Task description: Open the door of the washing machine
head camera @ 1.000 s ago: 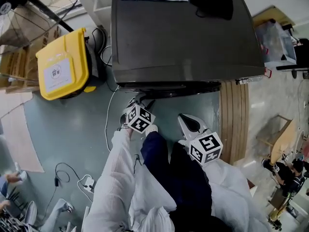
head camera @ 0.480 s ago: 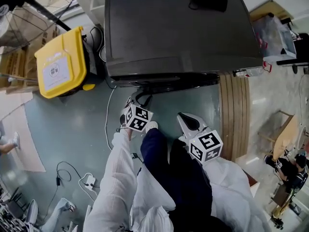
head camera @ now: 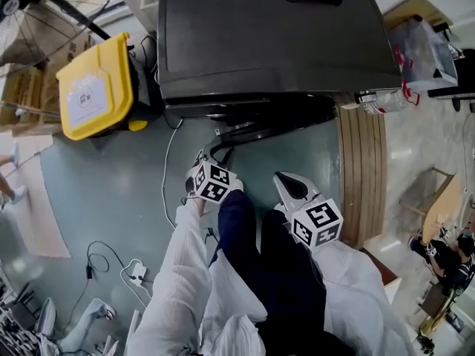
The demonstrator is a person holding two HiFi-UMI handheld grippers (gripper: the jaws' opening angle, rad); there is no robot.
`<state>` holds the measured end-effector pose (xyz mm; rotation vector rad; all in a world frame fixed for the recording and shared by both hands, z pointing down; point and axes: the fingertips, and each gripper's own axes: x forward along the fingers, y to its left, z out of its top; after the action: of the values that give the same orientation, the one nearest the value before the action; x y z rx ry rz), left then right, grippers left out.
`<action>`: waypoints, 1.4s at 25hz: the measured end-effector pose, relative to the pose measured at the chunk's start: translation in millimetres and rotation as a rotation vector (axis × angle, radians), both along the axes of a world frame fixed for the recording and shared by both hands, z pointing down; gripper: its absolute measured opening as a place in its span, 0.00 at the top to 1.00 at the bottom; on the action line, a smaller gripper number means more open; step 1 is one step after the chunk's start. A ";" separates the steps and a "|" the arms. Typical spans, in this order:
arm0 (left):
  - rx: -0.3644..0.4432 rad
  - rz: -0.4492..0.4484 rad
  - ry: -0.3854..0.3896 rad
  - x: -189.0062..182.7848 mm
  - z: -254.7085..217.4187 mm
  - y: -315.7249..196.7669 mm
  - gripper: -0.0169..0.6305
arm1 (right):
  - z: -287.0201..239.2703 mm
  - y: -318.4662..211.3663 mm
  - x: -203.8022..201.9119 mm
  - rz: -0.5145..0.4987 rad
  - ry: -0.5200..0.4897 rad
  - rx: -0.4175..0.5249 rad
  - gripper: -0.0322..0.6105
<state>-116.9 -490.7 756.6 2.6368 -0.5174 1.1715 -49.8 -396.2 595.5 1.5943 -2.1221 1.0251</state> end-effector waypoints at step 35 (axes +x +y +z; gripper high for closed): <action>-0.098 -0.227 0.017 72.5 8.5 291.2 0.86 | 0.0 219.5 85.1 -0.031 -0.085 0.098 0.94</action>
<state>-44.3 -199.5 765.2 2.4283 -0.7149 1.0755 35.3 -176.7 595.5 1.5819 -2.2792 1.0105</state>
